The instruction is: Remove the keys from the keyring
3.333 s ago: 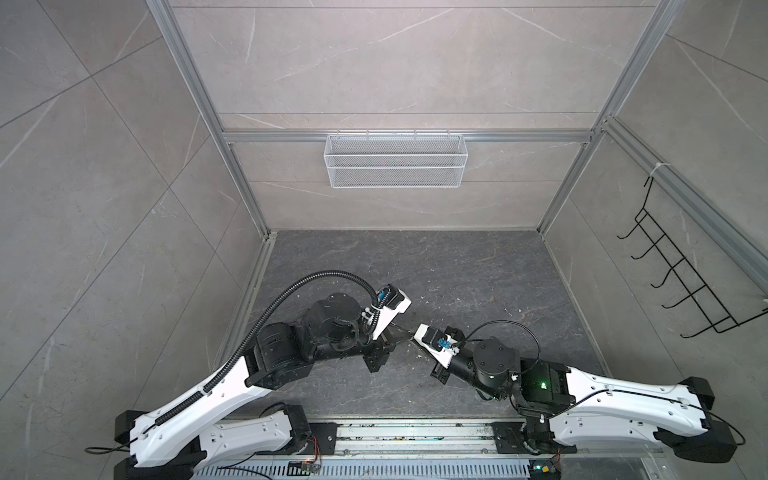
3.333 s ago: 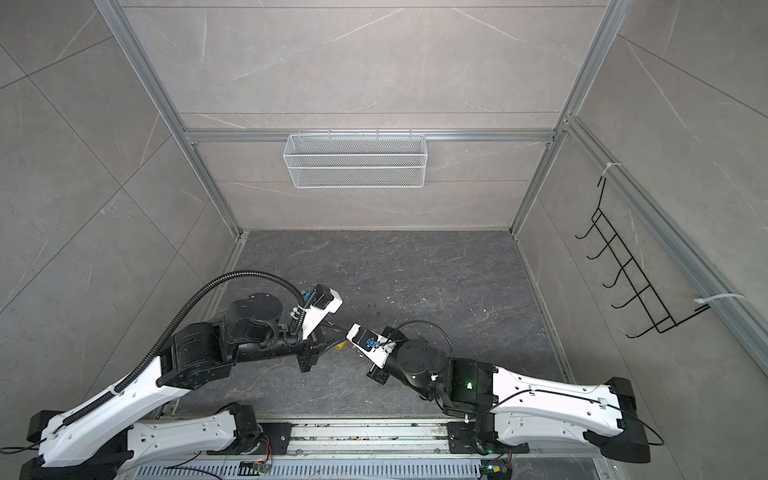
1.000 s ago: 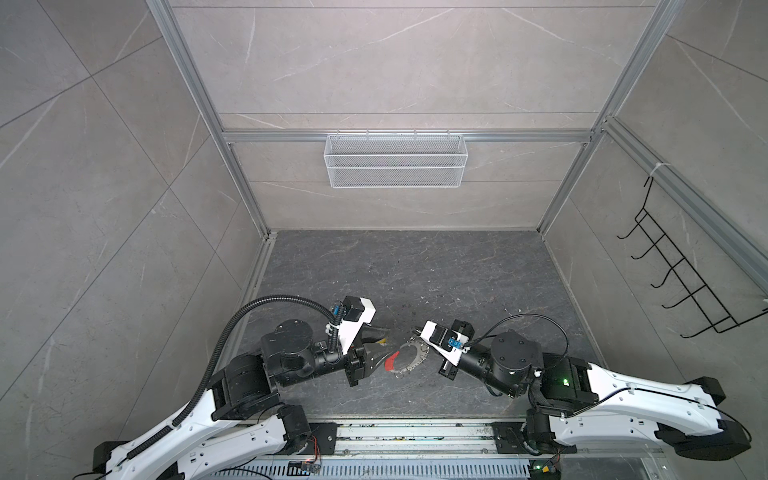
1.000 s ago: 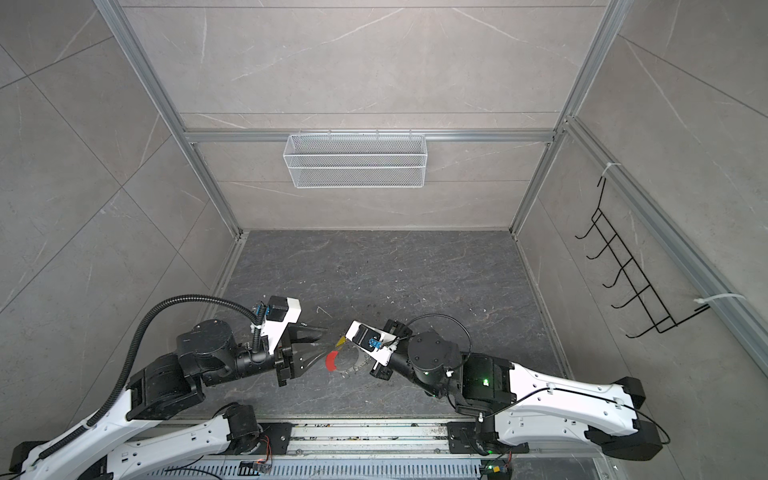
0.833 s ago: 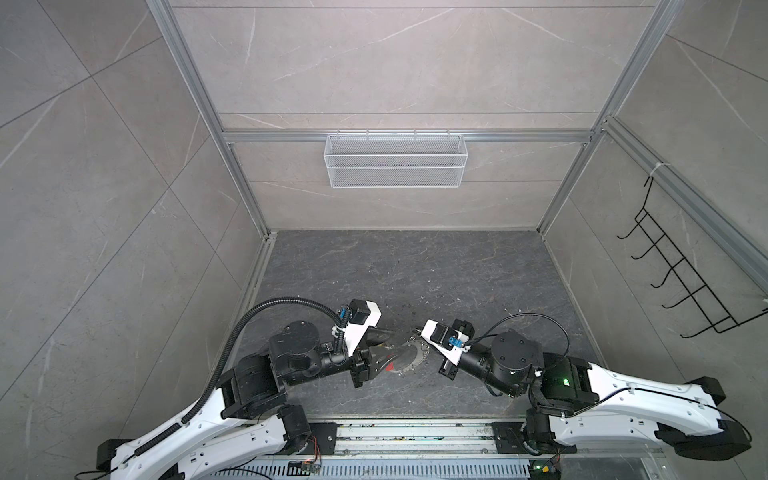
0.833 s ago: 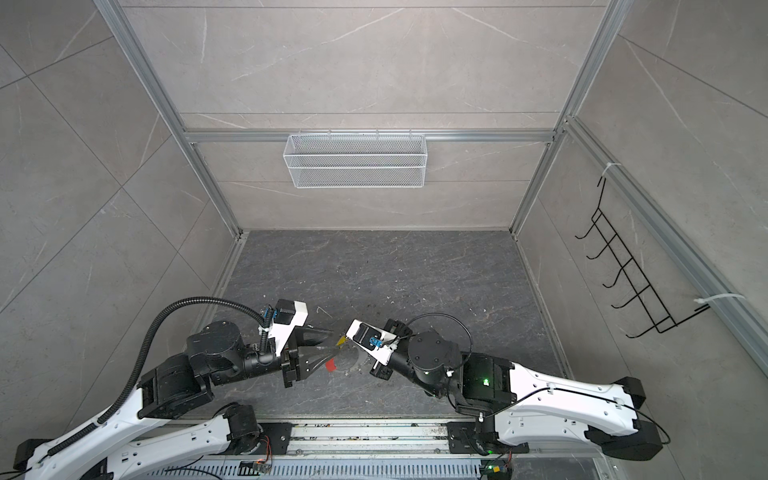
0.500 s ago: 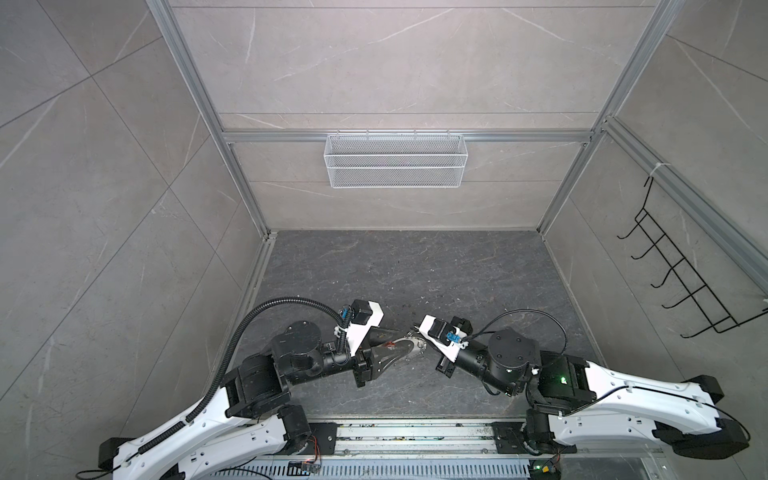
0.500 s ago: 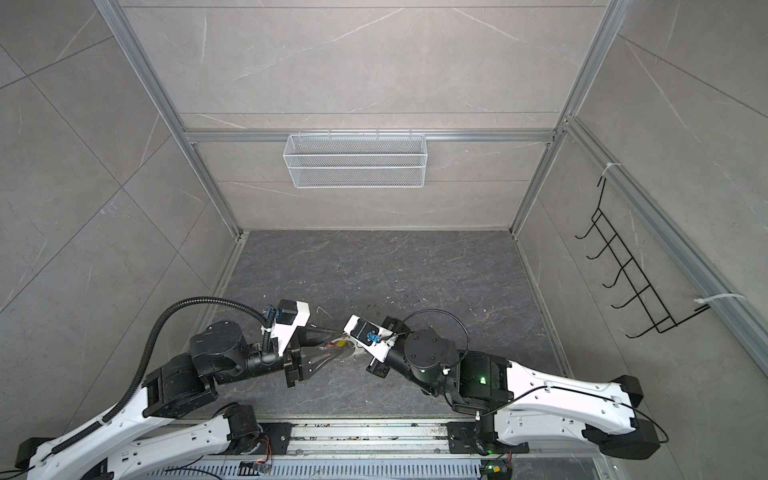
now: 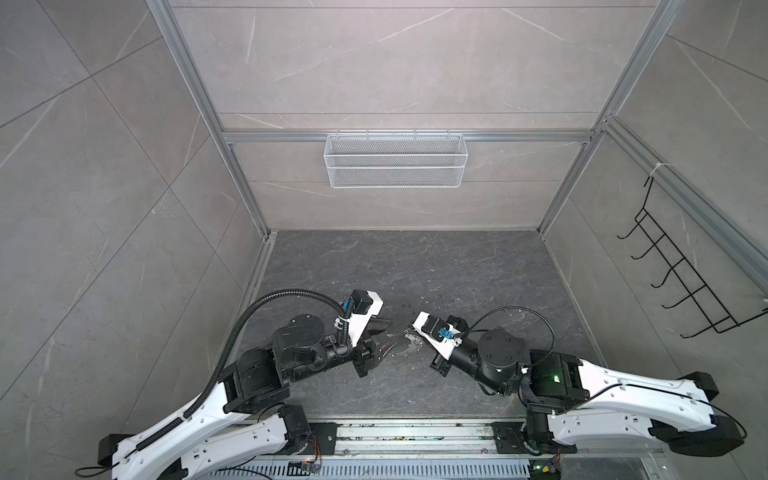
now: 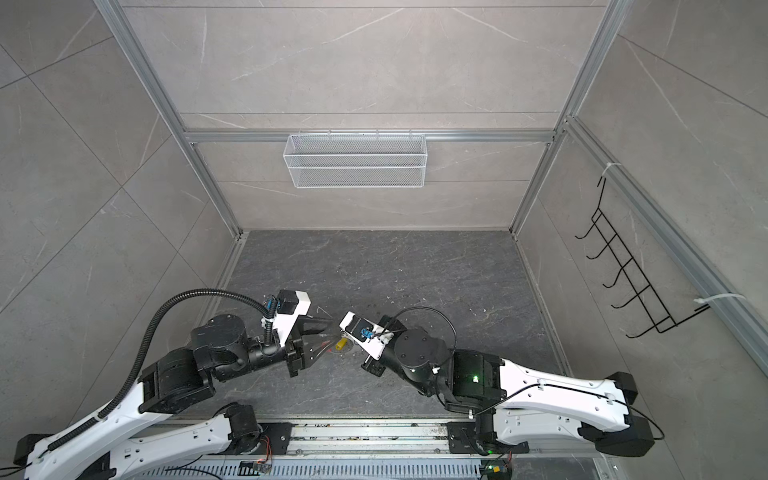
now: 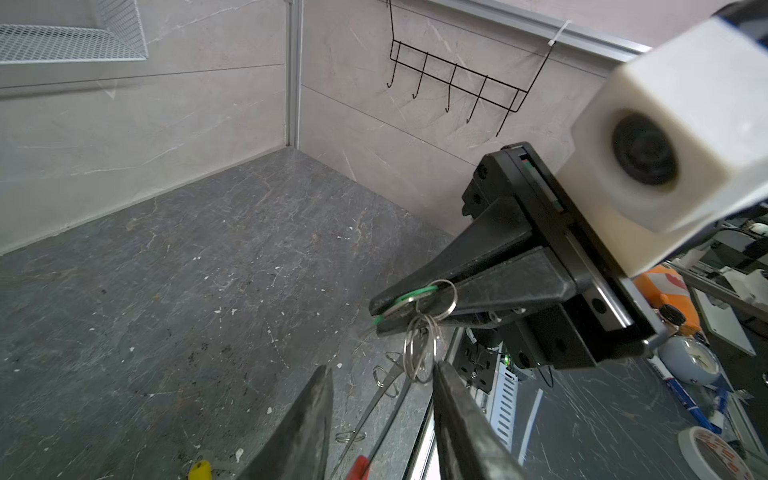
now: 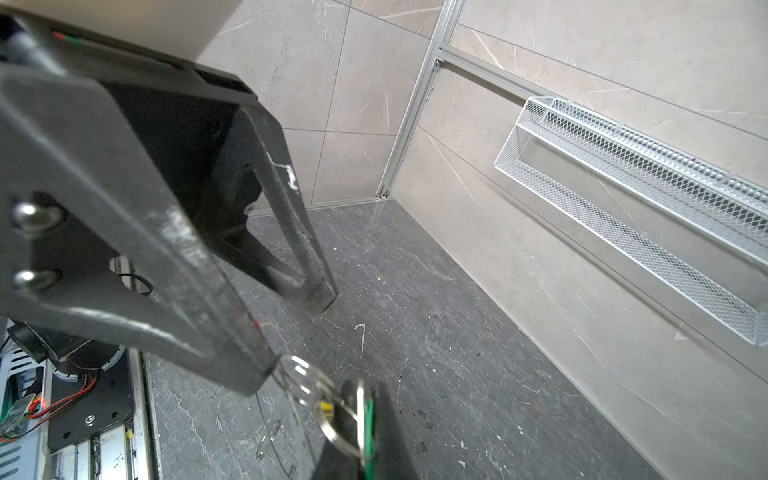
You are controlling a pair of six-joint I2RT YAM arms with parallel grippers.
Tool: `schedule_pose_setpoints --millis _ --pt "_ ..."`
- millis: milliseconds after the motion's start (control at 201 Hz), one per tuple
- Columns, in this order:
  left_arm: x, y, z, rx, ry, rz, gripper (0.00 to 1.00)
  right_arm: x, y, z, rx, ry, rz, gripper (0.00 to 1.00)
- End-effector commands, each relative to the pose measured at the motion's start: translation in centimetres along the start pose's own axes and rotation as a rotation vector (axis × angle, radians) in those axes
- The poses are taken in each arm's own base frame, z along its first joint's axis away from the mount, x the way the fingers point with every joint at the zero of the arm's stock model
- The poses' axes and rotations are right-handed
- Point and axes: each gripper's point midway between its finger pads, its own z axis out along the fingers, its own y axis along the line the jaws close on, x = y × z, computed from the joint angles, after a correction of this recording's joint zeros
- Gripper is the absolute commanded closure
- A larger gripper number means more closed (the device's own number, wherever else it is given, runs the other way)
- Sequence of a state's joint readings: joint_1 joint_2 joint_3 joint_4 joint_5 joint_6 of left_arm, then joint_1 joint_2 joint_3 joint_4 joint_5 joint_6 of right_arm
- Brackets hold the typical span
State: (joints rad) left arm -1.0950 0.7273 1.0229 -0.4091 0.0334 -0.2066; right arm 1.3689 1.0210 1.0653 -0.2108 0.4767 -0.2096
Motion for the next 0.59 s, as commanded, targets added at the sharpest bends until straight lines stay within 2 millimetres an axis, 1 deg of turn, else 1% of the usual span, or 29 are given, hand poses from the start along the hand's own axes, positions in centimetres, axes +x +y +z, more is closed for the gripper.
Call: schedule_pose_setpoints --millis 0,159,289,418,488,588 --pt "-2.2 0.1 -1.0 -0.024 -0.058 0.024 0.59 -1.0 -0.9 -0.3 0.045 -0.008 0.04 1.0" --pt "-1.8 0.6 -0.8 -0.05 -0.064 -0.002 0.59 -0.8 -1.9 -0.1 0.109 0.01 0.094 1.0" --pt "-1.3 1.3 -0.6 -0.084 -0.081 -0.037 0.59 -0.2 -3.4 0.3 0.222 0.077 0.141 1.0" --pt "-0.2 2.2 -0.5 -0.127 -0.073 -0.054 0.59 0.5 -3.3 1.3 0.227 0.159 0.166 1.0" --pt "0.5 2.5 -0.3 -0.147 -0.05 -0.056 0.59 1.9 -3.1 2.1 0.187 0.253 0.175 1.0" --pt "1.5 3.4 -0.1 -0.193 -0.007 -0.062 0.59 5.3 -2.8 3.2 0.112 0.407 0.244 1.0"
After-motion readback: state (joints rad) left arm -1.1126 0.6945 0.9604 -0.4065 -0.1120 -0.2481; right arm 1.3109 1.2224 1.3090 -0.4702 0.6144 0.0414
